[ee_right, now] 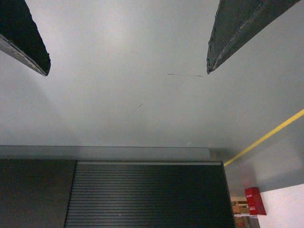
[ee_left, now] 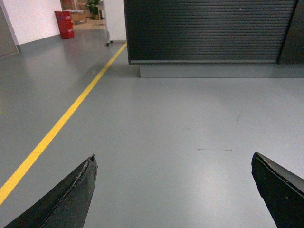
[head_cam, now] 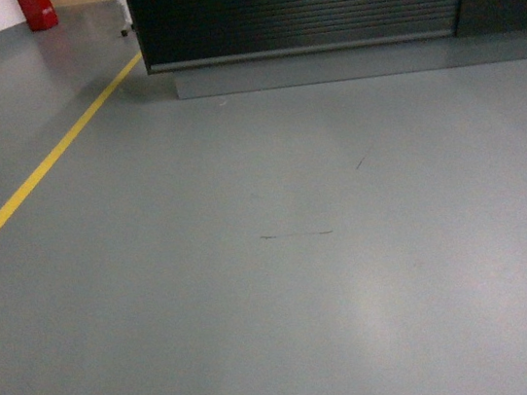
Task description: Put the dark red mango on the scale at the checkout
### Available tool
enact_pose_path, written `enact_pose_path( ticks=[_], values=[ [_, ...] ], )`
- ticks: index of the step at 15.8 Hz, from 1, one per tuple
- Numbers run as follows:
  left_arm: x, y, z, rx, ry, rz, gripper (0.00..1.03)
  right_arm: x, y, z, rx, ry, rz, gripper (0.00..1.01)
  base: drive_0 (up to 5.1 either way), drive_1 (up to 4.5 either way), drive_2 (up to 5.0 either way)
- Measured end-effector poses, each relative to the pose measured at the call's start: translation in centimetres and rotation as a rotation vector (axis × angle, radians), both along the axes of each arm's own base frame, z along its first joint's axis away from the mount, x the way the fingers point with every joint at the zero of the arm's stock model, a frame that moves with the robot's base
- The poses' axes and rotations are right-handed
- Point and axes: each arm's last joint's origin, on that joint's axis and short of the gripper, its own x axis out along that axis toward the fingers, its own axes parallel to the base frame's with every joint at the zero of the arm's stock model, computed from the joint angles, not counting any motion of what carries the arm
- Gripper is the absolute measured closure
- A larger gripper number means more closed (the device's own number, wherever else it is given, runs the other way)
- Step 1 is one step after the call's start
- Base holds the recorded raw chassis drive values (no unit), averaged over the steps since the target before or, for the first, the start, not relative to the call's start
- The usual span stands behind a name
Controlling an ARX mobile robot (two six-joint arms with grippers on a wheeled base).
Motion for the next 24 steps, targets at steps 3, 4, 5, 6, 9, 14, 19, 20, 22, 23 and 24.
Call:
enact_pose_path(
  ticks=[3, 4, 5, 6, 9, 14, 19, 20, 22, 23, 24],
  values=[
    [0.00, 0.00, 0.00, 0.000, 0.000, 0.000, 0.05, 0.00, 0.00, 0.00, 0.000, 0.000, 0.000, 0.03, 0.0, 0.00, 0.0],
    [0.00, 0.00, 0.00, 0.000, 0.000, 0.000, 0.05, 0.00, 0.00, 0.00, 0.000, 0.000, 0.000, 0.03, 0.0, 0.00, 0.0],
    [0.00, 0.00, 0.00, 0.000, 0.000, 0.000, 0.05, 0.00, 0.00, 0.00, 0.000, 0.000, 0.000, 0.03, 0.0, 0.00, 0.0],
    [0.00, 0.00, 0.00, 0.000, 0.000, 0.000, 0.05, 0.00, 0.00, 0.00, 0.000, 0.000, 0.000, 0.03, 0.0, 0.00, 0.0],
    [0.00, 0.00, 0.00, 0.000, 0.000, 0.000, 0.05, 0.00, 0.00, 0.00, 0.000, 0.000, 0.000, 0.03, 0.0, 0.00, 0.0],
    [0.00, 0.00, 0.00, 0.000, 0.000, 0.000, 0.05, 0.00, 0.00, 0.00, 0.000, 0.000, 0.000, 0.03, 0.0, 0.00, 0.0],
    [0.00, 0.00, 0.00, 0.000, 0.000, 0.000, 0.05, 0.00, 0.00, 0.00, 0.000, 0.000, 0.000, 0.03, 0.0, 0.00, 0.0],
    [0.00, 0.00, 0.00, 0.000, 0.000, 0.000, 0.05, 0.00, 0.00, 0.00, 0.000, 0.000, 0.000, 0.03, 0.0, 1.12, -1.1],
    [0.00, 0.00, 0.00, 0.000, 0.000, 0.000, 0.05, 0.00, 0.00, 0.00, 0.000, 0.000, 0.000, 0.03, 0.0, 3.60, -3.6],
    [0.00, 0.00, 0.00, 0.000, 0.000, 0.000, 0.05, 0.00, 0.00, 0.00, 0.000, 0.000, 0.000, 0.03, 0.0, 4.23, -4.3],
    [0.00, 0.00, 0.00, 0.000, 0.000, 0.000, 0.05, 0.00, 0.00, 0.00, 0.000, 0.000, 0.000, 0.03, 0.0, 4.24, -4.3]
  ],
)
